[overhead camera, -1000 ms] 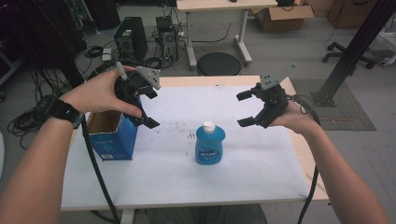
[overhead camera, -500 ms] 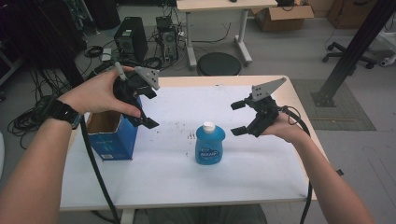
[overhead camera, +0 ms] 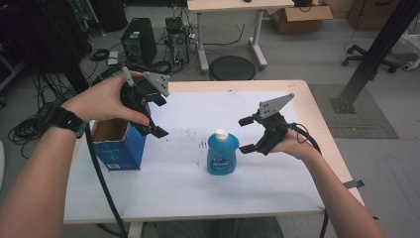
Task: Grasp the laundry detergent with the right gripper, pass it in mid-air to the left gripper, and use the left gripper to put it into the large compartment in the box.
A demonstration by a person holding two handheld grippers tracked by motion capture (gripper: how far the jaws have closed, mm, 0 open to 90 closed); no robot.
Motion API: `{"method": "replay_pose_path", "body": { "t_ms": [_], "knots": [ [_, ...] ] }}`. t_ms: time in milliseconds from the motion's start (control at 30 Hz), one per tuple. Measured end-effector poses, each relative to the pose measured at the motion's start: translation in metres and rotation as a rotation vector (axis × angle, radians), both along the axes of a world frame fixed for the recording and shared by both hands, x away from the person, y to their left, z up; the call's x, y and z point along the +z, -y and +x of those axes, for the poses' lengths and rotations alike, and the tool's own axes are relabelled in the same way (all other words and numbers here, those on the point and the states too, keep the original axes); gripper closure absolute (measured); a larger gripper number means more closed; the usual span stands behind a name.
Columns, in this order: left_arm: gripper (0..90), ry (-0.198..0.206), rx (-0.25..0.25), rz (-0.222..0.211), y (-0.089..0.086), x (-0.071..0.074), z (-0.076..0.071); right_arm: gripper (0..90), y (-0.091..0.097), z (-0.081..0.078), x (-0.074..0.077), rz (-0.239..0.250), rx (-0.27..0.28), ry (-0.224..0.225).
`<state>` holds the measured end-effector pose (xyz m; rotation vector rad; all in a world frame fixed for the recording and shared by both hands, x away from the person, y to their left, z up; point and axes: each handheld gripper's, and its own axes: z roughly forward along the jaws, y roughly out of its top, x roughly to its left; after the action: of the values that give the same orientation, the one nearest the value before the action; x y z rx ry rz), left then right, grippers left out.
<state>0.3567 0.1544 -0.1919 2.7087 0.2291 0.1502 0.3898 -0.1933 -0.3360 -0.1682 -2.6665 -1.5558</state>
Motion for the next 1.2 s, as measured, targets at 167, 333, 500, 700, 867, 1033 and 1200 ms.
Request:
{"method": "replay_pose_path", "body": {
  "t_ms": [167,333,500,700,867,1033,1200],
  "knots": [
    [3.4,0.0,-0.003,-0.005,0.0,0.0,0.0,1.0,-0.007,-0.001,-0.008,-0.012,0.005,-0.003],
    [3.4,0.0,-0.008,-0.009,0.0,0.0,0.0,1.5,-0.015,-0.002,-0.015,-0.02,0.014,-0.002],
    [3.4,0.0,-0.011,-0.009,0.0,-0.001,0.0,1.6,-0.021,-0.003,-0.023,-0.018,0.021,-0.013],
    [3.4,-0.001,-0.012,-0.012,0.0,-0.002,0.0,1.7,-0.029,-0.005,-0.03,-0.024,0.027,-0.01],
    [3.4,-0.001,-0.011,-0.013,-0.001,-0.003,0.0,1.8,-0.034,-0.005,-0.034,-0.016,0.038,-0.021],
    [3.4,-0.002,-0.013,-0.017,-0.002,-0.003,-0.001,2.1,-0.041,-0.005,-0.042,-0.025,0.041,-0.029],
    [3.4,-0.003,-0.012,-0.017,-0.002,-0.003,-0.001,2.7,-0.045,-0.005,-0.046,-0.029,0.042,-0.034]
  ]
}}
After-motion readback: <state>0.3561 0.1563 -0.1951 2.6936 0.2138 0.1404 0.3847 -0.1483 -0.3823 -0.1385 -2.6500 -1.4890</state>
